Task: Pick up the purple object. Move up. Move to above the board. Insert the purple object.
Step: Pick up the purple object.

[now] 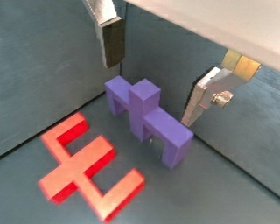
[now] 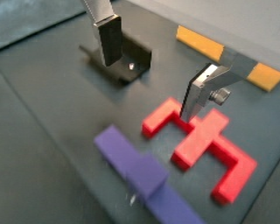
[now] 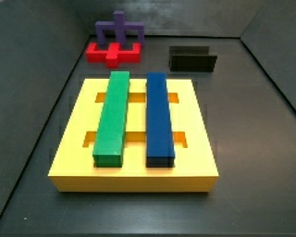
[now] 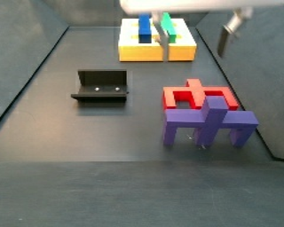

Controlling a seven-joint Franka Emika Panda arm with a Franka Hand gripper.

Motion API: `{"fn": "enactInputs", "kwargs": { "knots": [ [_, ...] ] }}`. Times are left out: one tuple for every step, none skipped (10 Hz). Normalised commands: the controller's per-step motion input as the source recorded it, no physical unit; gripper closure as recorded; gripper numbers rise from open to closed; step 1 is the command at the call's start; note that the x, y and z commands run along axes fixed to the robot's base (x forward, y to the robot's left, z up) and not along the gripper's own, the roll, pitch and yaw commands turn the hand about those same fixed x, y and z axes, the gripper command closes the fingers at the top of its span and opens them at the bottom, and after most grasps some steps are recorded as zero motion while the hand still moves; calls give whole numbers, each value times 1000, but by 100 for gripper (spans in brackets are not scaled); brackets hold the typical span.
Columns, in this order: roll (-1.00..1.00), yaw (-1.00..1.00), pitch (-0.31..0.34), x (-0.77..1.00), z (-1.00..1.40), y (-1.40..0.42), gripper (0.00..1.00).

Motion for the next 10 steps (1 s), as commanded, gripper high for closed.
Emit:
{"fn": "enactInputs", "kwargs": {
  "knots": [
    [183,-43,-3,-303,-517,383,0],
    [167,-17,-3,-237,-529,326,0],
    [124,-74,-23,-291,-497,277,0],
    [11,-174,-3,-257,-371,240,0],
    [0,-177,-19,-277,-263,214,0],
    [0,-171,-40,-277,-226,194,0],
    [0,-100,-30,-149,-160,186,0],
    [-47,0,-63,0,-131,106,0],
    [-101,0,-83,14,-277,3,0],
    [-144,0,-134,26,-354,0,0]
  ]
}}
